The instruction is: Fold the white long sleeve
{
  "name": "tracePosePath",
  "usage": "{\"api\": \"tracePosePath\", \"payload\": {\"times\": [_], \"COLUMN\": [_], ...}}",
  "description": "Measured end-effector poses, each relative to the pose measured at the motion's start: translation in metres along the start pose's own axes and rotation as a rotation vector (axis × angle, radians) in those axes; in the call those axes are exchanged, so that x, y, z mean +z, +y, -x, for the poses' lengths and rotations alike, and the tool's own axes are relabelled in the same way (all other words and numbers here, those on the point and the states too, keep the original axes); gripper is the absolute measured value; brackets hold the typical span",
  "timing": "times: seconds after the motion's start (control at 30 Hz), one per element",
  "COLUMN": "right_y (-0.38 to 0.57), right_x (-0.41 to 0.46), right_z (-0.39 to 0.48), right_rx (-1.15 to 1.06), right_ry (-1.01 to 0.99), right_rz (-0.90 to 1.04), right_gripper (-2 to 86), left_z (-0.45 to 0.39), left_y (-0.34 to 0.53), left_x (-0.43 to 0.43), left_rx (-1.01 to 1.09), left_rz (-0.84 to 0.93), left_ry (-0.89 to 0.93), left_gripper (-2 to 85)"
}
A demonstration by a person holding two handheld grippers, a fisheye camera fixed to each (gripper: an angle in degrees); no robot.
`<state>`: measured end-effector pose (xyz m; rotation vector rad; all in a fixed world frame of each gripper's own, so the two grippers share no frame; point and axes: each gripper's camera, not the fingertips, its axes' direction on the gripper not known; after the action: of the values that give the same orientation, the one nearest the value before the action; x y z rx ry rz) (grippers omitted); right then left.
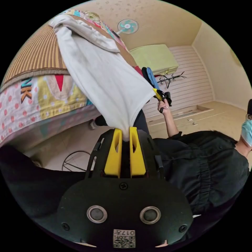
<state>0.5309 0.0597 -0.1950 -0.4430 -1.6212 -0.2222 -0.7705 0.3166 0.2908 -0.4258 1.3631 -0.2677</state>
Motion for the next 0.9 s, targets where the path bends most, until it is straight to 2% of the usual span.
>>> {"api": "tracePosePath", "payload": {"times": [0.07, 0.13, 0.2, 0.3, 0.43, 0.5, 0.6, 0.67, 0.73, 0.8, 0.9], "right_y": [0.026, 0.046, 0.055, 0.032, -0.059, -0.108, -0.17, -0.175, -0.154, -0.118, -0.055], "right_x": [-0.005, -0.009, -0.013, -0.002, 0.061, 0.099, 0.161, 0.198, 0.221, 0.247, 0.304], "right_z": [0.018, 0.041, 0.071, 0.11, 0.128, 0.117, 0.091, 0.086, 0.093, 0.102, 0.095], "right_rx": [0.038, 0.058, -0.007, -0.122, -0.181, -0.131, -0.052, -0.027, -0.074, -0.208, -0.422], "right_ry": [-0.15, -0.241, -0.239, -0.126, 0.073, 0.186, 0.199, 0.321, 0.363, 0.417, 0.74], "right_rz": [-0.018, -0.067, -0.136, -0.18, -0.161, -0.175, -0.172, -0.192, -0.195, -0.201, -0.197], "right_gripper": [2.4, 2.4, 2.4, 2.4, 2.6, 3.0, 4.2, 5.9, 6.7, 6.0, 2.8], "left_z": [-0.025, -0.049, -0.073, -0.101, -0.086, -0.068, -0.034, -0.006, 0.002, -0.002, 0.002], "left_y": [0.026, 0.042, 0.05, 0.036, -0.06, -0.121, -0.221, -0.269, -0.271, -0.247, -0.183], "left_x": [-0.056, -0.093, -0.124, -0.162, -0.183, -0.184, -0.176, -0.167, -0.163, -0.157, -0.141], "left_rx": [0.017, 0.046, 0.082, 0.126, 0.053, 0.041, -0.004, -0.057, -0.089, -0.045, -0.086], "left_rz": [-0.182, -0.294, -0.378, -0.498, -0.559, -0.552, -0.537, -0.493, -0.494, -0.532, -0.594], "left_ry": [0.111, 0.133, 0.104, 0.021, -0.105, -0.179, -0.342, -0.426, -0.481, -0.444, -0.475], "left_gripper": [5.0, 5.0, 5.1, 5.1, 5.0, 5.1, 6.3, 11.9, 14.2, 15.1, 15.8]}}
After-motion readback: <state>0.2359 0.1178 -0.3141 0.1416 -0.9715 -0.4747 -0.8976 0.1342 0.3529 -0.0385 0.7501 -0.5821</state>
